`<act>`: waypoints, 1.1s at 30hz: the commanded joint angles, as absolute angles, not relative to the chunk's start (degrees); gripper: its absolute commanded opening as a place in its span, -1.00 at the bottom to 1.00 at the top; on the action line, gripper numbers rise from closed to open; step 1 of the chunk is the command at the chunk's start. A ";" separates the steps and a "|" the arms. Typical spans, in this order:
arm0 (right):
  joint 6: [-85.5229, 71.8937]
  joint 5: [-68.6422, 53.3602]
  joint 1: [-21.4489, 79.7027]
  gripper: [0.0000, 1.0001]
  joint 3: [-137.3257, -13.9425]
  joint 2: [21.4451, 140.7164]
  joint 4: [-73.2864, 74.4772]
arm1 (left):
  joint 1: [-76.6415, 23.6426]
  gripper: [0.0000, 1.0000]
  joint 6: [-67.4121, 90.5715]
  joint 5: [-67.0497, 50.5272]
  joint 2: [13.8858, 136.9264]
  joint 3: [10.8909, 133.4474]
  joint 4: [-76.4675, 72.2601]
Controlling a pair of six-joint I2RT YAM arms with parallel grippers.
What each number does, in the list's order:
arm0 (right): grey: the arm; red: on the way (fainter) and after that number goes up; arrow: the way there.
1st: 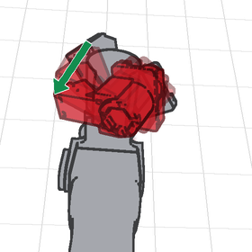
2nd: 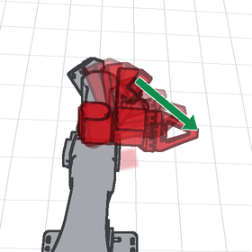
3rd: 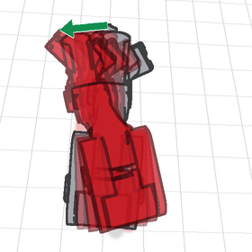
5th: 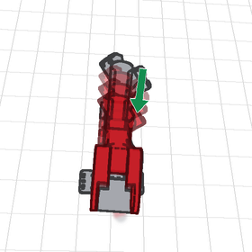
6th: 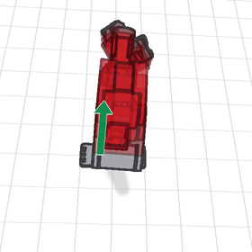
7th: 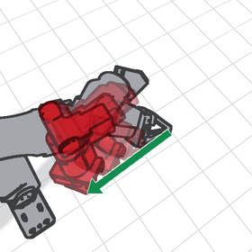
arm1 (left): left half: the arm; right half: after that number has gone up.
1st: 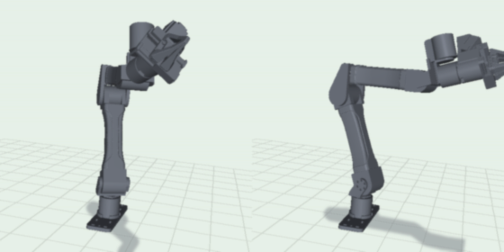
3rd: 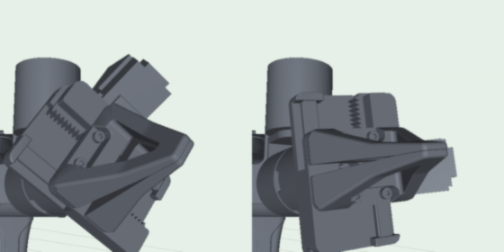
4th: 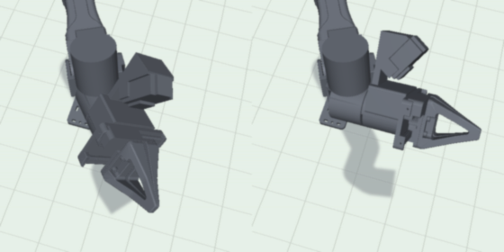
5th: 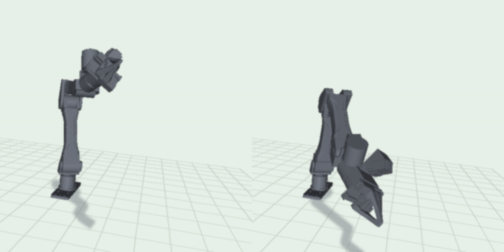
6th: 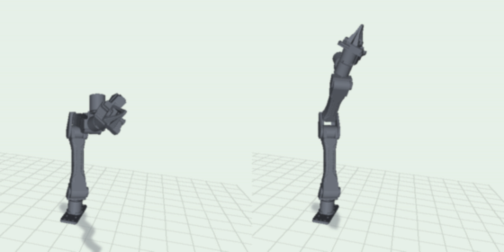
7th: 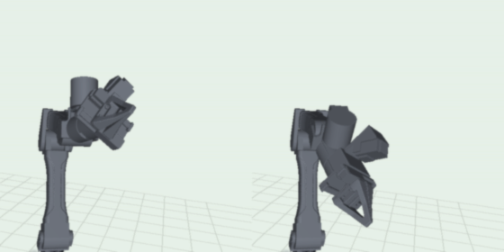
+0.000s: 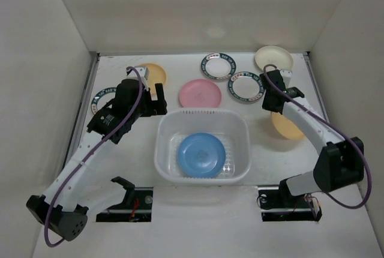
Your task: Place the plates into the plastic bin on the countertop
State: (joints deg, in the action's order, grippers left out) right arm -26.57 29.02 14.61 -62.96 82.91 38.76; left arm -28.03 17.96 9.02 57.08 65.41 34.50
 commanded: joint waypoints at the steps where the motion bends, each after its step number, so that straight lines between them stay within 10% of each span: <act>1: -22.24 34.71 19.89 -1.00 -71.79 76.30 45.77 | -26.59 1.00 16.61 9.40 57.65 66.09 32.87; 17: -28.83 30.07 64.10 -1.00 -103.09 83.31 65.40 | -3.04 1.00 24.87 14.67 54.58 60.47 30.67; 33: -22.68 14.50 72.29 -1.00 -95.02 100.45 50.46 | -0.13 1.00 27.95 15.82 52.47 55.64 28.65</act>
State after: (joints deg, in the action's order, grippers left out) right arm -25.32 16.84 71.68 -96.51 99.18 56.31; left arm -0.71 26.68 14.68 54.17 56.36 30.76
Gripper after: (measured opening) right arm 0.047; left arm 0.997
